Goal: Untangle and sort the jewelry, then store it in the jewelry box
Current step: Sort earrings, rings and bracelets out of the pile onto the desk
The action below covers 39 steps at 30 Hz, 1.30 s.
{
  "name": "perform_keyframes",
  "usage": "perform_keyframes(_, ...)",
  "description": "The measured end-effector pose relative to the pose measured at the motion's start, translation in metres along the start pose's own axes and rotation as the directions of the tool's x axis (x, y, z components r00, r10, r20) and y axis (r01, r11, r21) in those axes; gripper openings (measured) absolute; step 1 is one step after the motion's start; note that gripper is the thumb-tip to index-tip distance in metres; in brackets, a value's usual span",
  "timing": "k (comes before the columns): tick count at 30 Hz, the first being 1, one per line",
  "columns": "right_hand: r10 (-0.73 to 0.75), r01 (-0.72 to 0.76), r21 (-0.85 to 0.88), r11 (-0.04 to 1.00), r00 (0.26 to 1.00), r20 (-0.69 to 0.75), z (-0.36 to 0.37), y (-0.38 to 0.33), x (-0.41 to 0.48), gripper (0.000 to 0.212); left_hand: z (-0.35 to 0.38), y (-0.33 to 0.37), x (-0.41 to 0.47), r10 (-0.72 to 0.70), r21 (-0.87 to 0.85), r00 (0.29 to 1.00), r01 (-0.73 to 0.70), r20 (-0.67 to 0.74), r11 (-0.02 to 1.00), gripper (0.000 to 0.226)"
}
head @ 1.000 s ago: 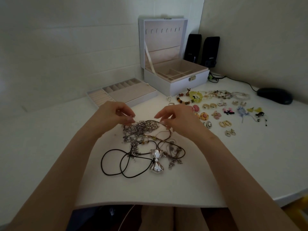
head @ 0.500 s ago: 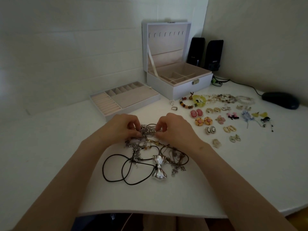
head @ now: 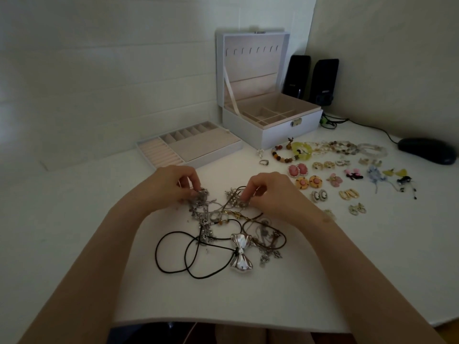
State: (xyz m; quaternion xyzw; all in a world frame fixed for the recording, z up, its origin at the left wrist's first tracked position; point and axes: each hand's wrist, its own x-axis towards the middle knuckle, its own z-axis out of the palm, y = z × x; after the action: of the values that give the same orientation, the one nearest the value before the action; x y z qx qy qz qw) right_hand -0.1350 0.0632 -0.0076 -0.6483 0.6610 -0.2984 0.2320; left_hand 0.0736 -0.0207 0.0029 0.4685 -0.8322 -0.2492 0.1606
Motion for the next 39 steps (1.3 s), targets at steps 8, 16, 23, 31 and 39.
perform_keyframes(8, -0.04, 0.04, -0.126, 0.991, 0.999, 0.006, 0.004, -0.006, 0.01, 0.016, -0.005, -0.005, 0.001, -0.045, -0.157, 0.984, 0.018, -0.17, 0.988, 0.006)
perform_keyframes(16, -0.05, 0.049, -0.036, 0.998, 0.998, -0.046, 0.015, -0.018, 0.02, 0.01, 0.001, 0.003, -0.002, -0.072, -0.061, 0.995, 0.068, -0.071, 0.996, 0.022)
perform_keyframes(23, 0.066, -0.043, 0.544, 0.838, 0.998, -0.024, 0.005, -0.011, 0.015, 0.01, 0.011, 0.009, 0.001, -0.008, 0.029, 1.0, 0.008, -0.02, 1.0, 0.01)
perform_keyframes(31, 0.012, 0.006, 0.597, 0.802, 1.0, -0.026, -0.001, -0.011, 0.012, 0.014, 0.004, 0.009, -0.001, -0.069, -0.253, 0.994, 0.044, -0.089, 0.967, 0.006)
perform_keyframes(39, -0.029, 0.045, 0.487, 0.872, 0.999, -0.04, 0.0, -0.012, 0.01, 0.024, 0.002, 0.008, 0.0, -0.093, -0.34, 0.994, 0.069, -0.054, 0.938, 0.012)
